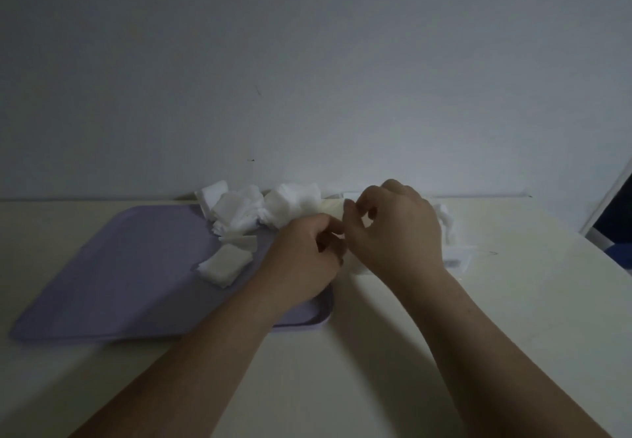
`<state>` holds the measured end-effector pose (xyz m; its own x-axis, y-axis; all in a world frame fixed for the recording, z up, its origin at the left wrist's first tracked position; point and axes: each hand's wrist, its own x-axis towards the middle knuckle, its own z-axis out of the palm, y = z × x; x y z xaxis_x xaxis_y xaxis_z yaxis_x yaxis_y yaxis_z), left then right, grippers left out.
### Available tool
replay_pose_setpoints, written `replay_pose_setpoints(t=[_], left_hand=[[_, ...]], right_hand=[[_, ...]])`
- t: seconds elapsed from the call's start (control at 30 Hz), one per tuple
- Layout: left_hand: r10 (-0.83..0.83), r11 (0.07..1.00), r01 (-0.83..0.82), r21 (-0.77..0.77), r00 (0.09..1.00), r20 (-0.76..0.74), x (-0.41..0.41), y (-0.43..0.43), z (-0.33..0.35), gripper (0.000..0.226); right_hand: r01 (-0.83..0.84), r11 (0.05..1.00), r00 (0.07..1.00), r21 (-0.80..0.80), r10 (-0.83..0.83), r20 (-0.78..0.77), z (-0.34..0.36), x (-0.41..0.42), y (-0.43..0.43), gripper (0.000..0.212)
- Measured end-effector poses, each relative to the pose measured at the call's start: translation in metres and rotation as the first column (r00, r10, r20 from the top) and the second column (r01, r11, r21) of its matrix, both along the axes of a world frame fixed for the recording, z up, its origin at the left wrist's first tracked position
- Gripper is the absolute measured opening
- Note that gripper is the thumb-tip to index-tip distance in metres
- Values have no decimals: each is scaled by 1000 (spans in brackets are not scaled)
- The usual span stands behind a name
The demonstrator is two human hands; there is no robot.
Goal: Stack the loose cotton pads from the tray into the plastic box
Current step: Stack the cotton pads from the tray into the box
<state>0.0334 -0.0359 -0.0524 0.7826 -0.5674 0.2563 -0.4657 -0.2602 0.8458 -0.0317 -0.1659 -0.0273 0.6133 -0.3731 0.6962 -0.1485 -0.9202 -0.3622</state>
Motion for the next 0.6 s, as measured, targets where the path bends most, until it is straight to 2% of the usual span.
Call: replay_pose_setpoints(t=[0.1, 0.17, 0.23, 0.3, 0.37, 0.4, 0.5, 0.6], left_hand=[[85, 993, -100, 68, 978, 189, 7, 28, 18, 19], [223, 966, -247, 78, 945, 239, 14, 57, 24, 14], [354, 898, -416, 146, 878, 322, 27, 89, 20, 3], [389, 809, -504, 302, 845, 368, 41, 117, 7, 26], [376, 766, -500, 404, 858, 350, 48, 132, -9, 50], [359, 764, -481, 430, 871, 335, 48, 133, -14, 53], [320, 809, -408, 424, 909, 266, 43, 128, -19, 43], [316, 883, -332, 332, 943, 103, 40, 124, -13, 45]], right_hand=[[-211, 975, 977, 76, 208, 52, -11, 3, 27, 25], [-357, 913, 930, 197, 367, -11, -21, 5, 43, 27], [-412, 860, 885, 301, 456, -92, -33, 6, 54, 25], [-427, 849, 860, 310, 487, -150, -44, 8, 60, 21], [-440, 843, 850, 310, 502, -160, -51, 9, 62, 21], [-440, 840, 850, 317, 504, -156, -54, 9, 62, 21], [-422, 849, 861, 319, 485, -154, -56, 10, 62, 19], [-399, 846, 871, 354, 470, -141, -55, 11, 63, 14]])
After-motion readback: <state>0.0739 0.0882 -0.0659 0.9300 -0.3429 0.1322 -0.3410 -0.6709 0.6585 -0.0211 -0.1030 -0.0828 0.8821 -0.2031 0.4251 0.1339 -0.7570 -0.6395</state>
